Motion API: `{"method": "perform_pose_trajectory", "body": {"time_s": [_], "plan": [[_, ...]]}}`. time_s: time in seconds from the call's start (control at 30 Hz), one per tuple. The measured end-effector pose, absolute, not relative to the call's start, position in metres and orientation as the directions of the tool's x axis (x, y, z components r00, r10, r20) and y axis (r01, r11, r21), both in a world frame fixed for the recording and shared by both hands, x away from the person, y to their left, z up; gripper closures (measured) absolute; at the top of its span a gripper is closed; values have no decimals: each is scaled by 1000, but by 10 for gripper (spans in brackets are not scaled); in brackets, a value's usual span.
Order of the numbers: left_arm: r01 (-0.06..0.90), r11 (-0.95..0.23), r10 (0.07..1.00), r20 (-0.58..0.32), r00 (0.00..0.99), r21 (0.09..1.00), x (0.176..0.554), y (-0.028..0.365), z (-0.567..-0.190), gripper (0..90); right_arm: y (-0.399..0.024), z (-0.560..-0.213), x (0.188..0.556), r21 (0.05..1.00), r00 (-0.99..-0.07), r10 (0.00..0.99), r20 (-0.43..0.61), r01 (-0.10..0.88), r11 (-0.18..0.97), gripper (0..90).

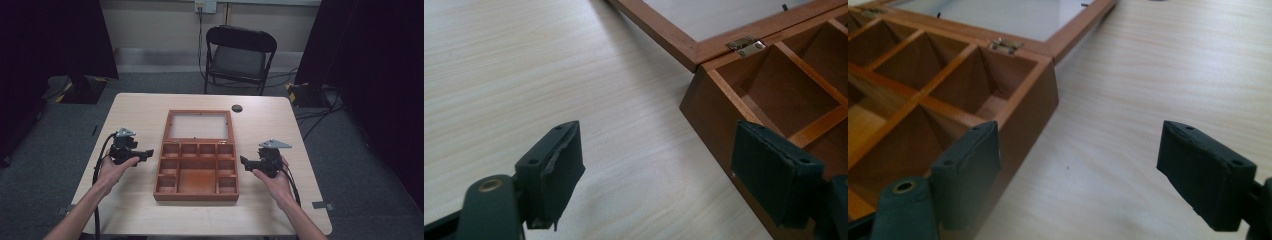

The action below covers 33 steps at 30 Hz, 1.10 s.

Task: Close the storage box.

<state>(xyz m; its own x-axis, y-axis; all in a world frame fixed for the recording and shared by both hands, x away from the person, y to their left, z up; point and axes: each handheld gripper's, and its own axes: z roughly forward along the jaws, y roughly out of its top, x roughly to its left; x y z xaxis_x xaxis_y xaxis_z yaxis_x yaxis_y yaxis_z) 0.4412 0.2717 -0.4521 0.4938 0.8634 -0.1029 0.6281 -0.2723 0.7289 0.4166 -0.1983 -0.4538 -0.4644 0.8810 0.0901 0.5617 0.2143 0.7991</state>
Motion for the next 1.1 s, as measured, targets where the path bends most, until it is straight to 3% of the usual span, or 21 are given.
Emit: {"method": "perform_pose_trajectory", "body": {"time_s": [0.1,0.27,0.37,0.73,1.0,1.1], "plan": [[593,-229,874,-105,474,772,449,270,-447,199,-192,-451,424,787,-473,873,117,580,209,177],[607,-233,869,-118,481,759,464,268,-439,179,-187,-441,440,795,-492,858,147,576,194,182],[615,-184,877,-154,455,767,472,268,-434,179,-184,-434,451,806,-486,864,130,559,193,183],[594,-190,873,-142,466,782,501,247,-425,185,-159,-422,499,820,-486,870,88,531,214,167],[629,-178,862,-188,470,757,516,229,-435,176,-142,-439,520,789,-492,865,98,568,233,147],[638,-200,856,-184,483,744,517,225,-439,171,-139,-449,525,769,-482,869,114,596,230,179]]}}
